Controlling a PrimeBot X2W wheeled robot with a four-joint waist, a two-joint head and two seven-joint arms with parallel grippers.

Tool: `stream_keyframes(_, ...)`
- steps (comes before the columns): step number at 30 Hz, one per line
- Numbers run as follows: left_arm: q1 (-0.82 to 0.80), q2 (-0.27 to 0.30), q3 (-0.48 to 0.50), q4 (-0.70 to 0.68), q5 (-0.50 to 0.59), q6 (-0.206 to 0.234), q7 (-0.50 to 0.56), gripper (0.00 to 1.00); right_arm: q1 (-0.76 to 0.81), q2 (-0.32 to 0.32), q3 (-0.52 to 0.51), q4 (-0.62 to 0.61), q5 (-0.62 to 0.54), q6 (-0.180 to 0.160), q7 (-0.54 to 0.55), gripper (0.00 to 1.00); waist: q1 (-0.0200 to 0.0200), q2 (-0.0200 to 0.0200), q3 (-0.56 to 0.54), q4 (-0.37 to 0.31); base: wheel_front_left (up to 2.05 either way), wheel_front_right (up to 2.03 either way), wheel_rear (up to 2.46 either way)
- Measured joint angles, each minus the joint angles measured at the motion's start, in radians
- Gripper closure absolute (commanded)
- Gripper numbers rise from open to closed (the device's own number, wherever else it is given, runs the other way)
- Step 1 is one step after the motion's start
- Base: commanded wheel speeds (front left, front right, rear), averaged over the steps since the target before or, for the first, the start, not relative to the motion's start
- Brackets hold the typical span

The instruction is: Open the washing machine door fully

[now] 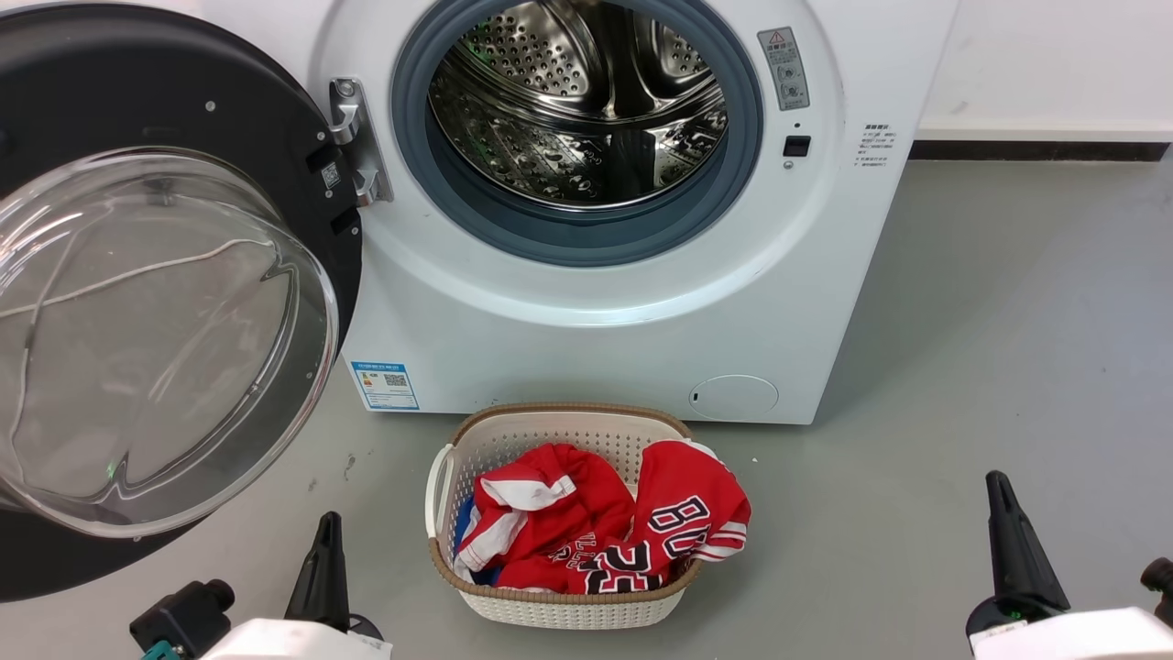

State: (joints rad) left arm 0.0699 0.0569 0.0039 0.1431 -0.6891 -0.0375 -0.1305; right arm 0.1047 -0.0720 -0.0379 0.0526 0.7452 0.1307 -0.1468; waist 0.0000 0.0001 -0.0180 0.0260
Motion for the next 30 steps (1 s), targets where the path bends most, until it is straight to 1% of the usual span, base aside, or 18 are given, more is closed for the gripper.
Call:
stream_keyframes(15,-0.039,0.002,0.018,0.023,-0.211,-0.022,0.049,1.0,-0.044,-0.005,-0.001,0.043,0.207,0.0,0.047,1.0,0.0,0.0,0.003,-0.004,0.0,0.0,0.0)
stream_keyframes(30,-0.074,0.003,0.035,0.042,-0.391,-0.038,0.093,1.0,-0.085,-0.008,-0.006,0.078,0.379,0.0,0.089,1.0,0.0,0.0,0.007,-0.008,0.0,0.0,0.0)
